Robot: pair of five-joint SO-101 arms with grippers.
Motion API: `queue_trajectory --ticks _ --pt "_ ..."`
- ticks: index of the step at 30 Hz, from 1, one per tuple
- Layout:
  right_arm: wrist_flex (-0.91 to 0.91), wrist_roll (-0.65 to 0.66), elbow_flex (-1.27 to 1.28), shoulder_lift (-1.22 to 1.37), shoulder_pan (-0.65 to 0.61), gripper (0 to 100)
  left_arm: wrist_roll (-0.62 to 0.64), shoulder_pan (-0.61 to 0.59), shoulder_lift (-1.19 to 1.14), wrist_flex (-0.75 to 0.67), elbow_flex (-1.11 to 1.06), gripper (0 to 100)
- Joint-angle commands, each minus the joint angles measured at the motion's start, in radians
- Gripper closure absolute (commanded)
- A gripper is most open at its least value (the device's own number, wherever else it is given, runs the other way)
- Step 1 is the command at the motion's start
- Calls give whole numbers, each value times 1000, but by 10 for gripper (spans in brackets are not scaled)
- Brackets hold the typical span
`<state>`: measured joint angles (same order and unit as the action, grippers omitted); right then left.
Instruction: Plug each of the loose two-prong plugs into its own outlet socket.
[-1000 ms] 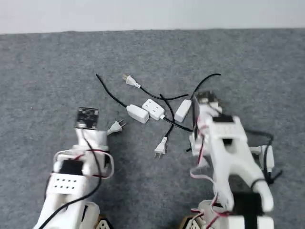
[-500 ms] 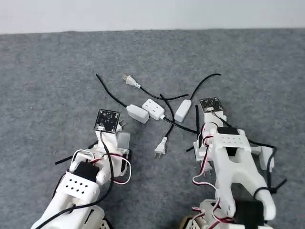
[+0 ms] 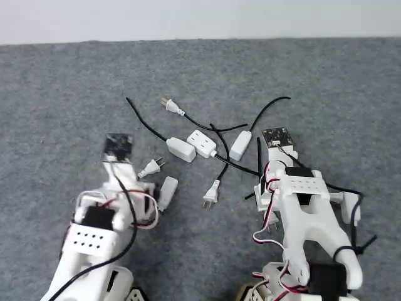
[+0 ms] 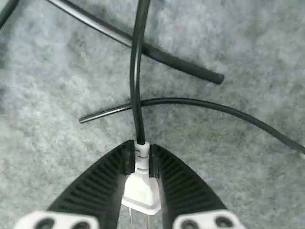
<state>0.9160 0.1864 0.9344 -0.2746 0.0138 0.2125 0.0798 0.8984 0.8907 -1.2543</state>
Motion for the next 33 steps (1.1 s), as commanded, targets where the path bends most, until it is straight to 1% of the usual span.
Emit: queue_trajectory --ticks 1,6,11,14,16,19,23,25,29,31,33 --pt "-19 12 -5 -41 -5 991 -9 0 11 -3 51 976" --pt "-18 17 -3 -41 -7 991 -6 75 11 -34 15 988" --pt "-16 18 -3 -41 -7 991 -3 84 11 -48 16 988" --pt "-16 18 -3 -41 -7 991 -3 81 -5 -81 13 988" --pt "-16 18 -3 -41 -8 991 -3 83 -66 -98 25 988" --pt "-18 18 -3 -41 -8 991 -3 83 -219 -135 81 988" --pt "-19 18 -3 -41 -8 991 -3 86 -414 -141 177 988" --pt "-19 18 -3 -41 -8 991 -3 87 -466 -140 199 988" --pt "-21 20 -3 -41 -8 991 -3 109 -446 -137 197 988" --pt "-21 20 -3 -41 -13 991 -3 157 -402 -120 168 988" --pt "-21 20 -5 -41 -28 991 -3 229 -348 -112 125 988"
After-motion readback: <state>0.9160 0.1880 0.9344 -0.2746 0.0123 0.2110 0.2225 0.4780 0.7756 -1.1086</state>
